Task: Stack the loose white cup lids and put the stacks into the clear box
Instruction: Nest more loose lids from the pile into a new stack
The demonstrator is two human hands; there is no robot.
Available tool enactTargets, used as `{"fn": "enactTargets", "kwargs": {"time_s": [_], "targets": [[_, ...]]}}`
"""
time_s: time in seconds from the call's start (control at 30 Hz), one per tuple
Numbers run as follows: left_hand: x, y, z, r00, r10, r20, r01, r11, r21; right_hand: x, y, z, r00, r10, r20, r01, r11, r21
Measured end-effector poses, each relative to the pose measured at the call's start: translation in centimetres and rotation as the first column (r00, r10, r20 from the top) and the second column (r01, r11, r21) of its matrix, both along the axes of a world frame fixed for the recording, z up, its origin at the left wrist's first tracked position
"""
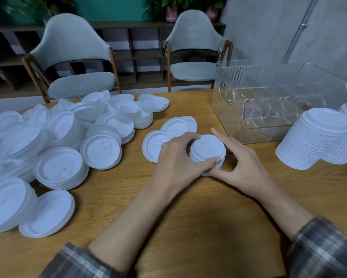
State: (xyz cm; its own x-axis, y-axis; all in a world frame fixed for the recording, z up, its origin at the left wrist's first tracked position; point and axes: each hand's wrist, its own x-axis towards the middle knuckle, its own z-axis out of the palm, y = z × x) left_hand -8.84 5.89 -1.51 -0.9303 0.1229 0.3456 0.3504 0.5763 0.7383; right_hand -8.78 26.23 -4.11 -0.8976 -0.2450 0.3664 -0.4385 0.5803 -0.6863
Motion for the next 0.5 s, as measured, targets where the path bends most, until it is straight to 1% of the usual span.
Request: {"fn": "enactTargets", "kwargs": {"time_s": [0.27,0.37,0.43,0.5], "targets": [[0.1,0.3,-0.5,1.000,-0.002,0.004,0.002,1.000,-0.018,-0.1,-0.2,-0.3,1.000,-0.011,-0.016,0.011,1.000,0.018],[0.5,0.1,-0.7,0.999,-0.028,-0.023,0.027,0.999,-0.042,0.0,-0.2,-0.3,1.000,-0.013,-0.028,0.014,0.999,0.029],[0.7,-0.3,-0.8,0.996,-0.037,-0.086,0.032,0.998,-0.053,0.0,-0.2,-0.1,1.000,-0.019,-0.018,0.020,0.999,0.042],[0.9,-1.3,-0.9,0.964,0.004,-0.268,-0.013,0.999,-0.032,-0.1,-0.1,-0.2,0.999,-0.035,-0.008,0.035,0.997,0.067]]}}
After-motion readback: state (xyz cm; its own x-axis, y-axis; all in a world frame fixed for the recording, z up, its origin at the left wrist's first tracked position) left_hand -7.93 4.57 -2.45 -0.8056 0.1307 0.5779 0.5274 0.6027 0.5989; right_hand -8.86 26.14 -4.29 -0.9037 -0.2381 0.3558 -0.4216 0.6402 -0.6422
